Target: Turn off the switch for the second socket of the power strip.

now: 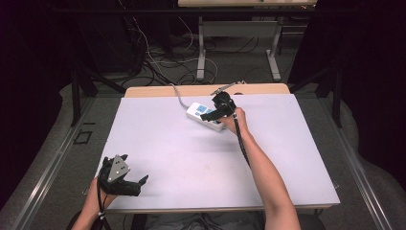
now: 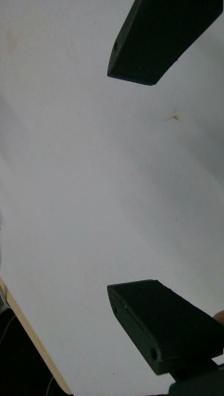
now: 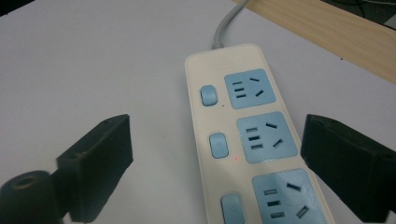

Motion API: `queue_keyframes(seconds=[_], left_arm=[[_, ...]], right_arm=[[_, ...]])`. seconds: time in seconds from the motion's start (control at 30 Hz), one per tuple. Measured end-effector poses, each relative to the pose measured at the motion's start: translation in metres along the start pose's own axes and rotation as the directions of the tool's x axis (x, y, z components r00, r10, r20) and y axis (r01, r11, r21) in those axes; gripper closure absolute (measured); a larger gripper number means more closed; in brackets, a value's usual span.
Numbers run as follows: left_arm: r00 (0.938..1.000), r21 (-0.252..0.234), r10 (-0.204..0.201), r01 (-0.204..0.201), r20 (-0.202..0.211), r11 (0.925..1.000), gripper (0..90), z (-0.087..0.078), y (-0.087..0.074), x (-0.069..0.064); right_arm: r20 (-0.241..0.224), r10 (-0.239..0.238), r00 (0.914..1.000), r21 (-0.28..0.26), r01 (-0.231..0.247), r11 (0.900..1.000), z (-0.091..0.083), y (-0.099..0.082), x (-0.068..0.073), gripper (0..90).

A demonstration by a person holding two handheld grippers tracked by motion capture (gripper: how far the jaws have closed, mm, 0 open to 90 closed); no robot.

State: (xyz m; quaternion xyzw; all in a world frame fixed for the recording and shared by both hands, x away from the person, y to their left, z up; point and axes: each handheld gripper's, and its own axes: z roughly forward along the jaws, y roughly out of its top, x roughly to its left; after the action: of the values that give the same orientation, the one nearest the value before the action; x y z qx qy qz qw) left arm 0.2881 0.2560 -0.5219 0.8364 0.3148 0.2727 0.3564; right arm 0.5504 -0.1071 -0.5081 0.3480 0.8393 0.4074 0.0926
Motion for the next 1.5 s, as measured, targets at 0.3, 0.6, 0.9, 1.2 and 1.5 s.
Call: queue_keyframes(seconds=[0.3, 0.6, 0.9, 1.2, 1.5], left_arm=[[1.0000, 0.003, -0.001, 0.001, -0.001, 1.0000, 0.0, 0.000, 0.000, -0.001], [1.0000, 0.003, -0.002, 0.002, -0.002, 1.0000, 0.0, 0.000, 0.000, -0.001], [1.0000, 0.003, -0.002, 0.002, -0.001, 1.0000, 0.0, 0.000, 0.000, -0.001], [1.0000, 0.002, -0.007, 0.007, -0.004, 1.0000, 0.0, 0.000, 0.000, -0.001], [0.9999, -0.001, -0.012, 0.012, -0.002, 0.9999, 0.0, 0.001, 0.000, -0.001]], right_arm=[[0.029, 0.019, 0.9994, -0.003, -0.019, 0.9998, 0.002, -0.001, 0.000, 58.6], [0.049, -0.018, 0.9986, -0.009, 0.019, 0.9998, 0.009, -0.001, 0.005, 90.0], [0.073, -0.024, 0.9970, 0.020, 0.023, 0.9995, 0.017, -0.003, 0.008, 90.0], [0.112, -0.036, 0.9931, 0.055, 0.030, 0.9980, 0.023, -0.004, 0.010, 90.0], [0.137, -0.033, 0.9900, 0.061, 0.025, 0.9978, 0.028, -0.007, 0.011, 90.0]])
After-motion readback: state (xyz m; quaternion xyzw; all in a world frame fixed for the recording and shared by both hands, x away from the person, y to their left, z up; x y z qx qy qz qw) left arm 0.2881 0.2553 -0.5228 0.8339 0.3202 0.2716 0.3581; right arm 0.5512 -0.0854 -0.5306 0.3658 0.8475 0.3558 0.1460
